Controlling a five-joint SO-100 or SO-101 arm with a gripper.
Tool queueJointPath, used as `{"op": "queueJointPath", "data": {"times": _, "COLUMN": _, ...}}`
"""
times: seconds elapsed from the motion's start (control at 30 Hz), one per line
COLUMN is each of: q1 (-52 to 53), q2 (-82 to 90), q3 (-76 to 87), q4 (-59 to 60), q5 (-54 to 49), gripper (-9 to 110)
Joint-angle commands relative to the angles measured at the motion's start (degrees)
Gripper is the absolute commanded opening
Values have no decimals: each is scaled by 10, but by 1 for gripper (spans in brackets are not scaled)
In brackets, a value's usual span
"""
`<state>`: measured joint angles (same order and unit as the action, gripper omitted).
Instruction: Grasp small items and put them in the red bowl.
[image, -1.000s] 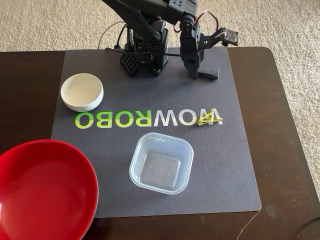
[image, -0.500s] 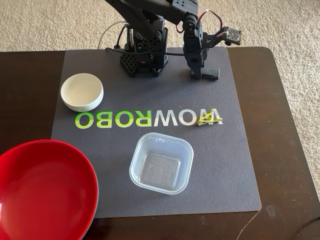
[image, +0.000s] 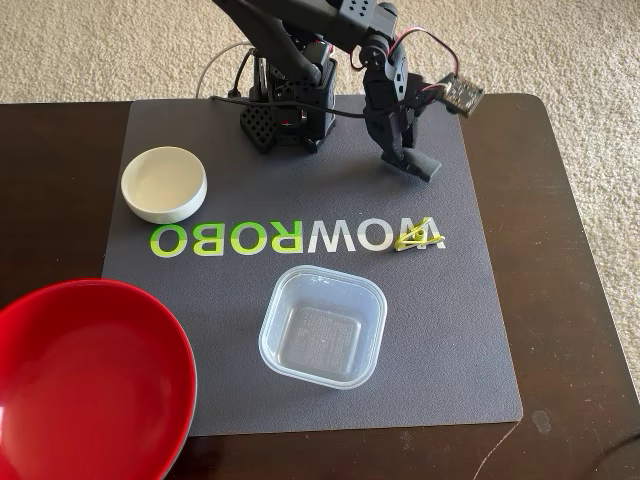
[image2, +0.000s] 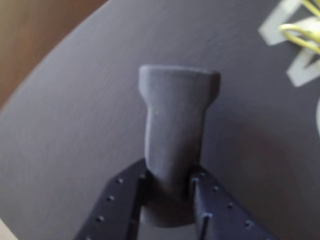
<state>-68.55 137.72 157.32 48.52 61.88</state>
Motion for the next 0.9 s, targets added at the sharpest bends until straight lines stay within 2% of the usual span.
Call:
{"op": "queueJointPath", "data": {"times": 0.0, "q1": 127, "q2": 6, "q3": -75, "q4": 6, "q5": -51, "gripper": 0}}
{"op": "queueJointPath", "data": {"times": 0.17, "q1": 294, "q2": -109, "q3": -238, "q4": 33, "q5": -94, "gripper": 0}}
{"op": "queueJointPath", "data": {"times": 0.53, "q1": 607, "q2": -233, "q3": -563, "q4": 41, "q5": -119, "gripper": 0}}
{"op": "queueJointPath", "data": {"times": 0.77, "q1": 838, "q2": -480, "q3": -832, "q4": 49, "q5": -157, "gripper": 0}}
{"op": "queueJointPath", "data": {"times": 0.87, "q1": 903, "q2": -616, "q3": -1020, "q4": 112, "q5": -171, "gripper": 0}}
